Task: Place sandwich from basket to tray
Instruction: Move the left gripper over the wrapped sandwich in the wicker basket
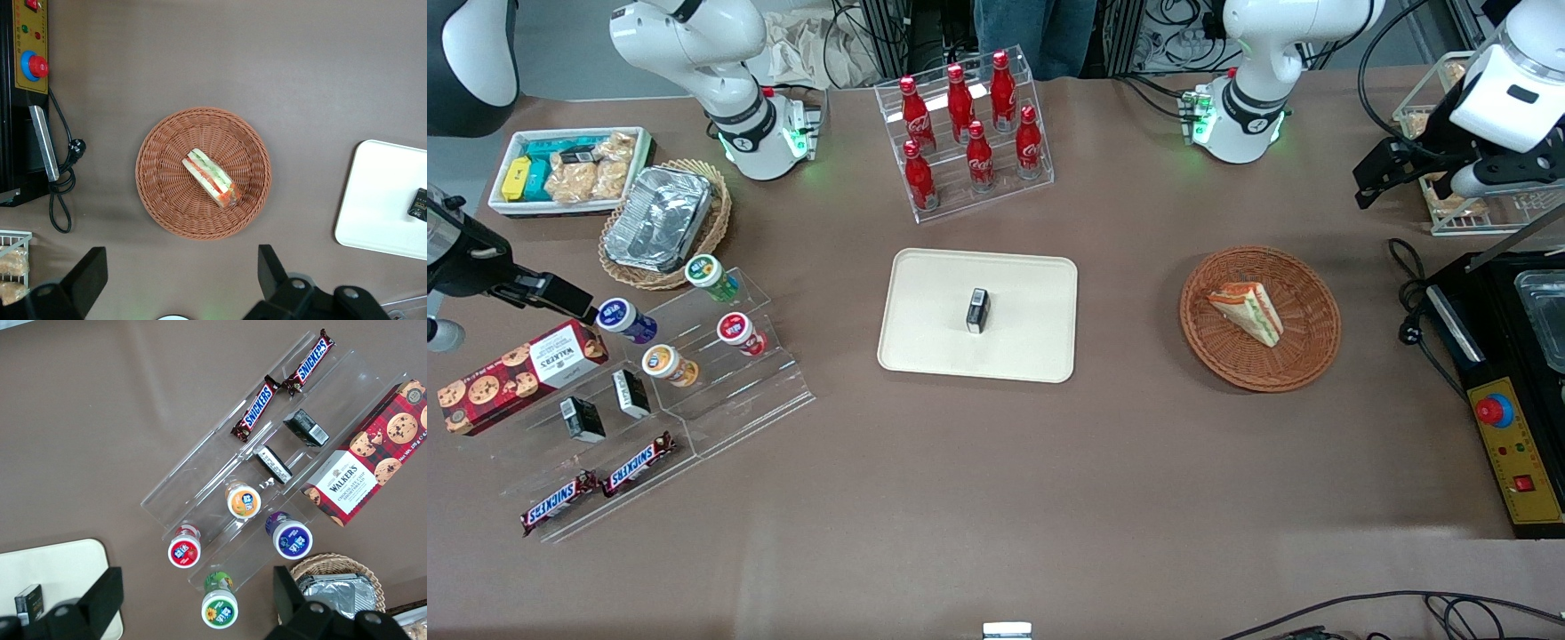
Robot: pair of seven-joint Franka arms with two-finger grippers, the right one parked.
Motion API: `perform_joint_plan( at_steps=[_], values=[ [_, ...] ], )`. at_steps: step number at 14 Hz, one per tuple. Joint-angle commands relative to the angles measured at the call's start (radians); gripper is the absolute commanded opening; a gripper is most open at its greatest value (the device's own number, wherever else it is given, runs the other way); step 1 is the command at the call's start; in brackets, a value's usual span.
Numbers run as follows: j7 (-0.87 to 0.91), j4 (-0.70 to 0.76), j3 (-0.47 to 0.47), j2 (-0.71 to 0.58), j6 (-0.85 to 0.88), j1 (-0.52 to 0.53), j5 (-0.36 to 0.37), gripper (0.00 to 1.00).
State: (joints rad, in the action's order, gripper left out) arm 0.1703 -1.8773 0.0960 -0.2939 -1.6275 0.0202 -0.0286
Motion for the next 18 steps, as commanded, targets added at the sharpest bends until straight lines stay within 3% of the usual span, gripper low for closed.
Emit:
perform_joint_plan(
  at_steps=[1, 6, 13, 18],
  values=[
    [0.011, 0.000, 0.002, -0.005, -0.009, 0.003, 0.006, 1.00],
    [0.020, 0.003, 0.001, 0.002, -0.009, 0.004, -0.008, 1.00],
    [0.228, -0.005, 0.004, 0.044, -0.057, 0.000, -0.007, 1.00],
    [0.365, -0.117, 0.008, 0.062, -0.181, -0.009, -0.011, 1.00]
  ],
)
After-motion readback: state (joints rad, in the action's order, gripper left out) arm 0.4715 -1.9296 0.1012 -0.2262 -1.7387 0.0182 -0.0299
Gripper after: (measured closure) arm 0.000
